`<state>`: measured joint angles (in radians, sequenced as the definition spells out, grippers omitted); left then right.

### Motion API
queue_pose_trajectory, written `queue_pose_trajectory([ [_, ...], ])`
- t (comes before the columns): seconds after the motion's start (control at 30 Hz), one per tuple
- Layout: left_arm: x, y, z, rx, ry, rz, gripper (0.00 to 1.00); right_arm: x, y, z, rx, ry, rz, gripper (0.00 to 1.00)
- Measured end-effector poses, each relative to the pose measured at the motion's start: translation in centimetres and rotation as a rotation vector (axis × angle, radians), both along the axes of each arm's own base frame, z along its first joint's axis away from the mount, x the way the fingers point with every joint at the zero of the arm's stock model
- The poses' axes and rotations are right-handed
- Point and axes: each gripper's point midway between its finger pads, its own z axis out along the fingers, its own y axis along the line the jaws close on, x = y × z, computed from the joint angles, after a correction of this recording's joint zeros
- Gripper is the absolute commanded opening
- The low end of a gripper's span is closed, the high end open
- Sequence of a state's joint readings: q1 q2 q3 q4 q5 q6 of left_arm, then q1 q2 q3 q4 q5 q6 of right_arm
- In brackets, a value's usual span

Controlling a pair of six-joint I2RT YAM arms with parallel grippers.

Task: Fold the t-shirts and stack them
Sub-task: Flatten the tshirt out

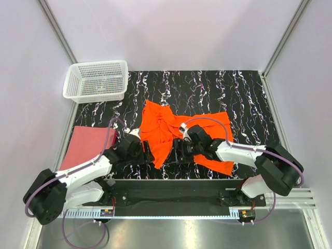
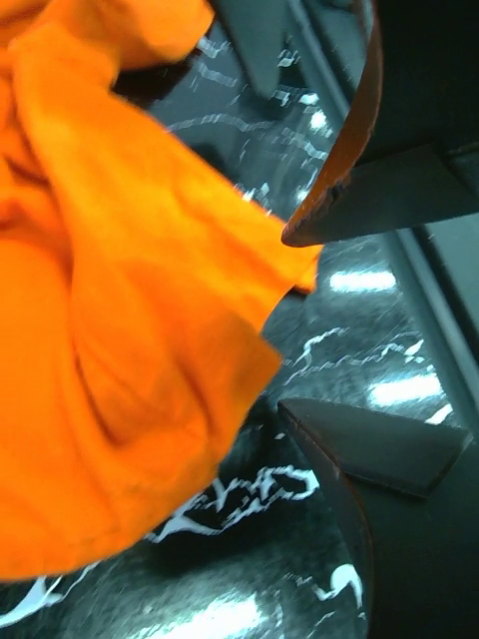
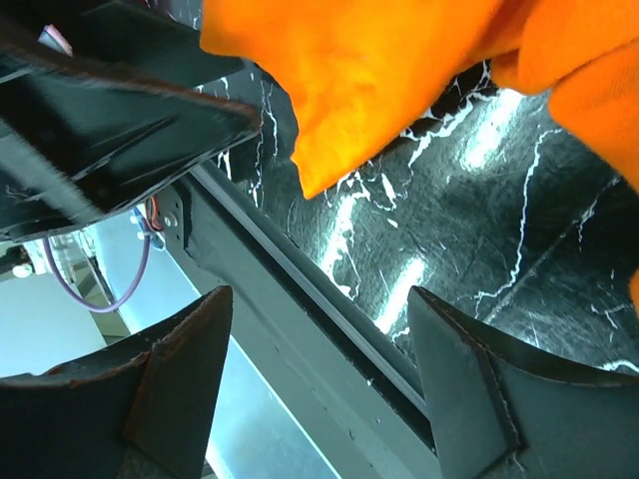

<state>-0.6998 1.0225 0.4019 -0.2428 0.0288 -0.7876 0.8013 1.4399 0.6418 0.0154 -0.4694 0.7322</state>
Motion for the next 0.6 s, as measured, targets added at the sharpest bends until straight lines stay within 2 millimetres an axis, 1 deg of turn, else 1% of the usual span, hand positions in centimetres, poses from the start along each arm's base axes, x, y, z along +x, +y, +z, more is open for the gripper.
queue_pose_trajectory([
  [0.03, 0.2, 0.1, -0.4, 0.012, 0.002, 0.006, 0.63, 0.0, 0.1, 0.0, 0.009, 0.001, -0.004, 0.77],
  [0.13, 0.9, 0.2, -1.2, 0.053, 0.009, 0.018, 0.51, 0.0, 0.2, -0.2, 0.017, 0.008, -0.012, 0.75],
  [0.17, 1.3, 0.1, -1.1, 0.061, 0.002, 0.024, 0.45, 0.0, 0.3, -0.3, 0.019, 0.011, -0.014, 0.73],
  [0.2, 1.7, 0.1, -1.0, 0.071, -0.004, 0.029, 0.33, 0.0, 0.2, -0.4, 0.017, 0.014, -0.016, 0.72],
  [0.23, 2.1, 0.0, -0.8, 0.080, -0.013, 0.034, 0.25, 0.0, 0.3, -0.4, 0.016, 0.016, -0.017, 0.71],
  [0.27, 2.5, 0.0, -0.5, 0.085, -0.025, 0.039, 0.19, 0.0, 0.3, -0.5, 0.015, 0.016, -0.018, 0.70],
  [0.3, 3.0, -0.1, 0.0, 0.090, -0.043, 0.045, 0.10, 0.0, 0.3, -0.6, 0.013, 0.017, -0.018, 0.67],
  [0.33, 3.6, -0.2, 0.7, 0.092, -0.064, 0.052, 0.06, 0.0, 0.4, -0.7, 0.012, 0.017, -0.017, 0.66],
  [0.4, 4.6, -0.3, 2.0, 0.095, -0.109, 0.059, 0.00, -0.1, 0.5, -1.2, 0.004, 0.022, -0.016, 0.65],
  [0.47, 5.4, -0.6, 3.5, 0.085, -0.151, 0.062, 0.00, -0.2, 0.5, -1.7, -0.009, 0.034, -0.013, 0.63],
  [0.6, 6.1, -1.2, 6.6, 0.034, -0.223, 0.055, 0.00, -0.3, 0.4, -2.4, -0.023, 0.045, -0.013, 0.63],
])
